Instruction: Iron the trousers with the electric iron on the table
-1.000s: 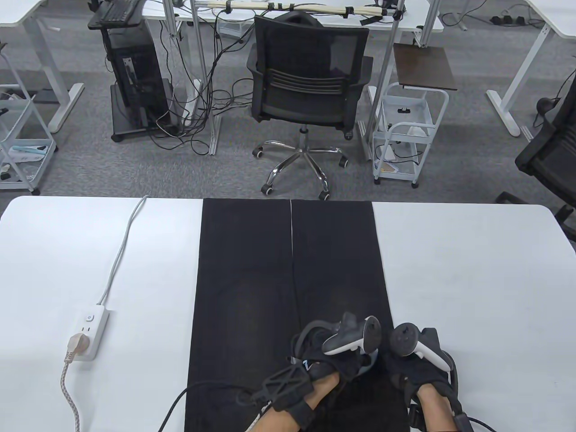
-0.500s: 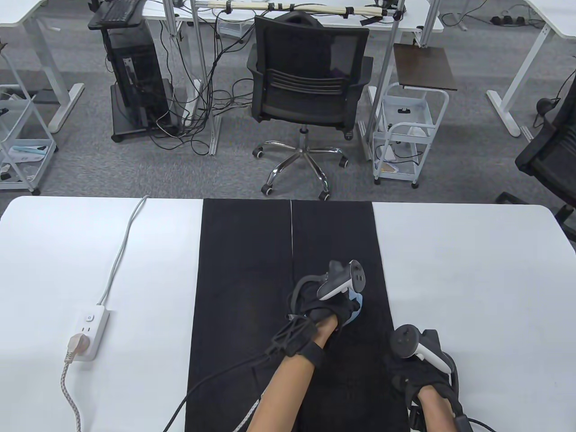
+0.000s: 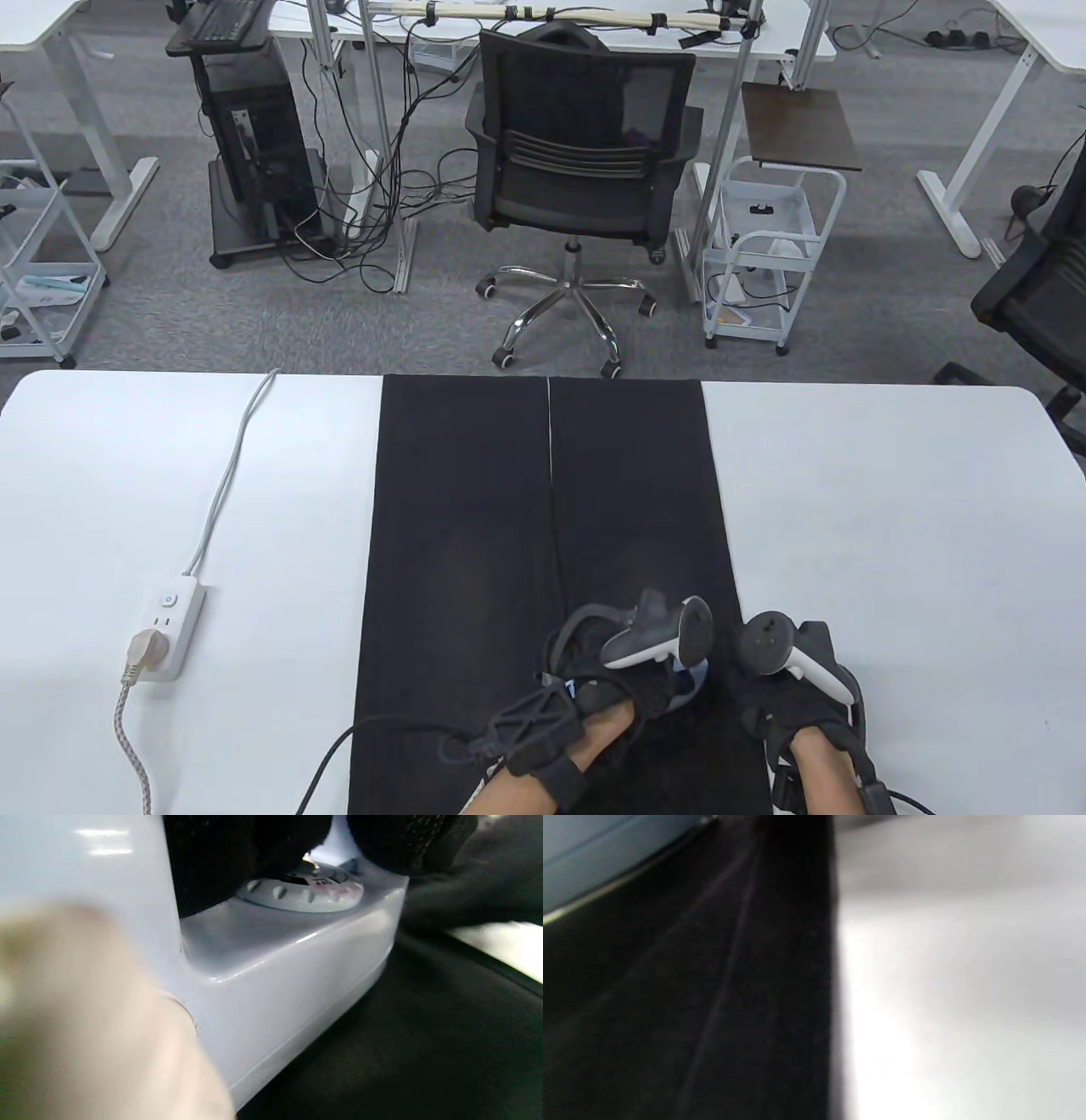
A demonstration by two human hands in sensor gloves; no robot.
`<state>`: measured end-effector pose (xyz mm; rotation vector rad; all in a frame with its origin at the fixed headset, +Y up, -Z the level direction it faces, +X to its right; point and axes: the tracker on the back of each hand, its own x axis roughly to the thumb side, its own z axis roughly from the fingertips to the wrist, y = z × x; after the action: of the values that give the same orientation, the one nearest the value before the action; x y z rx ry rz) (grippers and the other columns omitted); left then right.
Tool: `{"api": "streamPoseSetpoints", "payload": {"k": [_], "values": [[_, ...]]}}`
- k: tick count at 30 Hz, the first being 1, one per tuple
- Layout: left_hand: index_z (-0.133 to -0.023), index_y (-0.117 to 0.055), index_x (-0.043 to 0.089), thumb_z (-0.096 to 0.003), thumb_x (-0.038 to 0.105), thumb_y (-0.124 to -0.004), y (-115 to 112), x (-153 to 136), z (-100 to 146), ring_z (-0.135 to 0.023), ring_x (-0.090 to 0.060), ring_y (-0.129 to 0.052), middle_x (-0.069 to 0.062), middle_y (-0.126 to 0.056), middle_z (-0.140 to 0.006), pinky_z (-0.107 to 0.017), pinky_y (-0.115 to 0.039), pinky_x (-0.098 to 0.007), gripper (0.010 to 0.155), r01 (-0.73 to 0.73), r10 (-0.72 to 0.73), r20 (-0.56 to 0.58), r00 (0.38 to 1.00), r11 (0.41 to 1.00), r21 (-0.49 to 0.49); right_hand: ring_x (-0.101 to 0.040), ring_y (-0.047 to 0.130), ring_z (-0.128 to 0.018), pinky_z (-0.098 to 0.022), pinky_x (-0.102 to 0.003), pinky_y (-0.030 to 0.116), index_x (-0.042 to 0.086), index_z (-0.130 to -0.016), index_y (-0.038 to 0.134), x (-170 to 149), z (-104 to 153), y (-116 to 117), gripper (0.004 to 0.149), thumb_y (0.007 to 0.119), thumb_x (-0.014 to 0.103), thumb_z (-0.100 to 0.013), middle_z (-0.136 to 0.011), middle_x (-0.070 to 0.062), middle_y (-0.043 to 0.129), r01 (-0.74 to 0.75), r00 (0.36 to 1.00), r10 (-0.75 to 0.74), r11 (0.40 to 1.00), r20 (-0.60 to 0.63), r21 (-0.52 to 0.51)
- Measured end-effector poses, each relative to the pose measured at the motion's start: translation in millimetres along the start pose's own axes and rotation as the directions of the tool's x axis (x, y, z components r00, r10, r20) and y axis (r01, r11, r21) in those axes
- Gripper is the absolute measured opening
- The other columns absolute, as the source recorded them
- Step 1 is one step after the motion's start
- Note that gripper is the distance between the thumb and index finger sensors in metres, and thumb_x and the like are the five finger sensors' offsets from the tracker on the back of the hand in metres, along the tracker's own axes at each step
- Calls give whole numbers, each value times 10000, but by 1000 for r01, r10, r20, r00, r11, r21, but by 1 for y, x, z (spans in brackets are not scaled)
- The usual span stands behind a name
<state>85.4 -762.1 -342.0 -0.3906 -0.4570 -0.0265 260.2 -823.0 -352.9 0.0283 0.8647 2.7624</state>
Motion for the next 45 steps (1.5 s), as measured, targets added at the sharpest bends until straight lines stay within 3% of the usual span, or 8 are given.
{"api": "streamPoseSetpoints", "payload": {"k": [5, 9, 11, 22, 29, 36, 45], "values": [[-768, -729, 151, -448, 573, -775, -18, 21, 41, -330, -111, -978, 46, -925, -428, -499, -842, -470, 531, 55, -55, 140, 989, 998, 4, -572, -15, -959, -602, -799, 209, 121, -1103, 64, -1, 0, 0, 673, 466, 338, -609, -1110, -239, -62, -2, 1000, 2, 1000, 3, -7], [-770, -737, 149, -455, 574, -785, -17, 17, 38, -332, -111, -978, 43, -928, -429, -500, -843, -470, 532, 31, -30, 126, 992, 999, -7, -580, -11, -959, -601, -803, 216, 115, -1106, 70, 0, 0, -1, 672, 467, 337, -610, -1111, -246, -58, -1, 1000, 1, 1000, 4, 0], [-773, -736, 150, -455, 574, -783, -12, 12, 29, -334, -111, -978, 45, -928, -432, -503, -843, -471, 532, 33, -34, 87, 996, 999, 12, -578, -9, -960, -601, -803, 216, 116, -1107, 73, -1, 0, -1, 670, 466, 336, -610, -1112, -246, -57, 3, 1000, -3, 1000, 4, 0], [-796, -723, 154, -464, 575, -776, 40, -66, -81, -355, -111, -975, 46, -924, -450, -520, -837, -469, 539, -79, 86, -220, 972, 996, 42, -594, -15, -954, -600, -808, 219, 102, -1103, 51, 3, -1, -1, 687, 459, 361, -615, -1106, -260, -73, -13, 1000, 13, 1000, -8, 15], [-806, -718, 159, -464, 582, -772, 54, -100, -110, -360, -107, -976, 50, -923, -453, -524, -837, -468, 547, -124, 136, -340, 931, 991, 57, -593, -23, -952, -599, -807, 215, 100, -1099, 37, 4, -1, 0, 695, 457, 372, -616, -1102, -260, -83, -20, 1000, 20, 1000, -11, 15], [-773, -727, 159, -456, 581, -772, 51, -93, -105, -345, -103, -978, 53, -923, -438, -512, -843, -467, 529, -117, 126, -307, 943, 992, 49, -588, -18, -955, -601, -805, 216, 106, -1103, 49, 4, -1, -1, 686, 457, 363, -615, -1106, -255, -74, -8, 1000, 8, 1000, -6, 12], [-767, -728, 152, -453, 572, -774, 23, -31, -49, -342, -111, -977, 46, -923, -435, -507, -840, -474, 527, -46, 48, -124, 991, 999, 18, -575, 6, -968, -609, -798, 226, 115, -1117, 102, -1, 1, -6, 659, 461, 342, -613, -1124, -244, -32, 37, 999, -37, 999, 12, 7]]}}
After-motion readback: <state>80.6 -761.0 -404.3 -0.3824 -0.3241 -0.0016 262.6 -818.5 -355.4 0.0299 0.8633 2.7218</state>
